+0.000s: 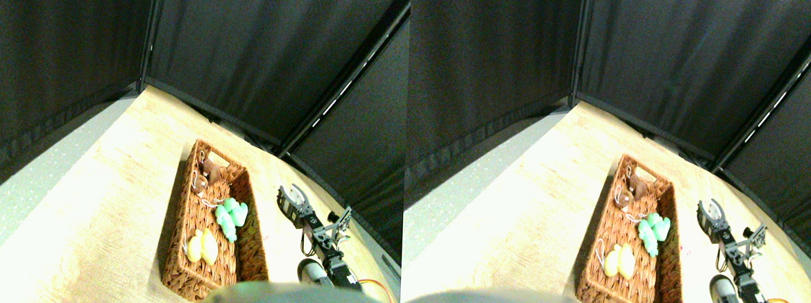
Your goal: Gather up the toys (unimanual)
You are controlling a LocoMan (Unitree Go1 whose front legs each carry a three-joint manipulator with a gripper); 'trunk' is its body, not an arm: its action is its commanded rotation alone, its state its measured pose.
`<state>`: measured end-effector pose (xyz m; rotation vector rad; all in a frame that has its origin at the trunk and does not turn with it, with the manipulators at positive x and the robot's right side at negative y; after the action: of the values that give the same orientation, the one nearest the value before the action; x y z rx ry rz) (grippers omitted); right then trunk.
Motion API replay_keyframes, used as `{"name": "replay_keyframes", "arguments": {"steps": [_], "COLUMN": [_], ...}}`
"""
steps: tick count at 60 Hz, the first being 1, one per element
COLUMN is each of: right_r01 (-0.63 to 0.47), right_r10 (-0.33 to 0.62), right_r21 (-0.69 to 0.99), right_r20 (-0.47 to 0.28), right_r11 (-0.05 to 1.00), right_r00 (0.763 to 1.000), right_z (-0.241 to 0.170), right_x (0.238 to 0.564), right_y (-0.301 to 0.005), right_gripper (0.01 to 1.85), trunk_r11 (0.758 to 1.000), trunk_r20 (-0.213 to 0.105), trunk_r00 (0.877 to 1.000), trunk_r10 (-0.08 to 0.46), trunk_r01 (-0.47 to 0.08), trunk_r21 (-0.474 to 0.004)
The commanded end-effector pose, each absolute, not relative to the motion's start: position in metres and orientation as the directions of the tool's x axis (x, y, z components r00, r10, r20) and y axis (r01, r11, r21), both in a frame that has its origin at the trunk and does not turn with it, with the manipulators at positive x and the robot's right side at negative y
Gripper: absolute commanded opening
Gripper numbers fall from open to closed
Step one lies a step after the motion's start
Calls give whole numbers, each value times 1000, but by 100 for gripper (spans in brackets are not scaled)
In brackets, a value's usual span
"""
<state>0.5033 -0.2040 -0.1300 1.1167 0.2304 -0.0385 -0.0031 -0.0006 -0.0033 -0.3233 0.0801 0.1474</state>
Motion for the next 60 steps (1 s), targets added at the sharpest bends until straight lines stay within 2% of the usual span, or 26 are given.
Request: {"name": "replay_keyframes", "arguments": {"steps": [1, 14, 18, 21, 27, 34, 42, 47, 52, 56, 60], "right_r01": [111, 109, 135, 151, 142, 197, 216, 235, 266, 288, 319], "right_r10": [13, -17, -66, -93, -99, -127, -134, -119, -104, -106, -107], "right_r21": [842, 859, 846, 863, 838, 866, 854, 893, 902, 867, 870], "right_r20": [-139, -116, -118, -121, -105, -155, -172, -205, -245, -268, -301], "right_r11": [528, 500, 516, 482, 527, 460, 474, 384, 339, 408, 375], "right_r00": [990, 993, 991, 988, 990, 980, 976, 972, 964, 958, 947], "right_z": [-121, -131, -136, -138, -145, -156, -168, -175, -185, -192, -197], "right_x": [503, 490, 484, 481, 476, 468, 462, 460, 461, 460, 458], "right_y": [-213, -235, -241, -244, -252, -259, -262, -263, -267, -273, -276], "right_gripper": [22, 24, 24, 23, 24, 24, 19, 19, 20, 29, 34], "trunk_r11": [952, 970, 975, 977, 980, 981, 982, 981, 981, 981, 980], "trunk_r20": [-117, -123, -123, -124, -130, -141, -150, -157, -159, -162, -161], "trunk_r00": [988, 991, 991, 991, 991, 990, 988, 987, 987, 986, 987], "trunk_r10": [104, 60, 50, 43, 36, 27, 23, 23, 25, 26, 27], "trunk_r01": [-133, -87, -75, -68, -61, -53, -51, -52, -55, -56, -58], "trunk_r21": [-274, -225, -210, -202, -192, -185, -183, -185, -188, -188, -192]}}
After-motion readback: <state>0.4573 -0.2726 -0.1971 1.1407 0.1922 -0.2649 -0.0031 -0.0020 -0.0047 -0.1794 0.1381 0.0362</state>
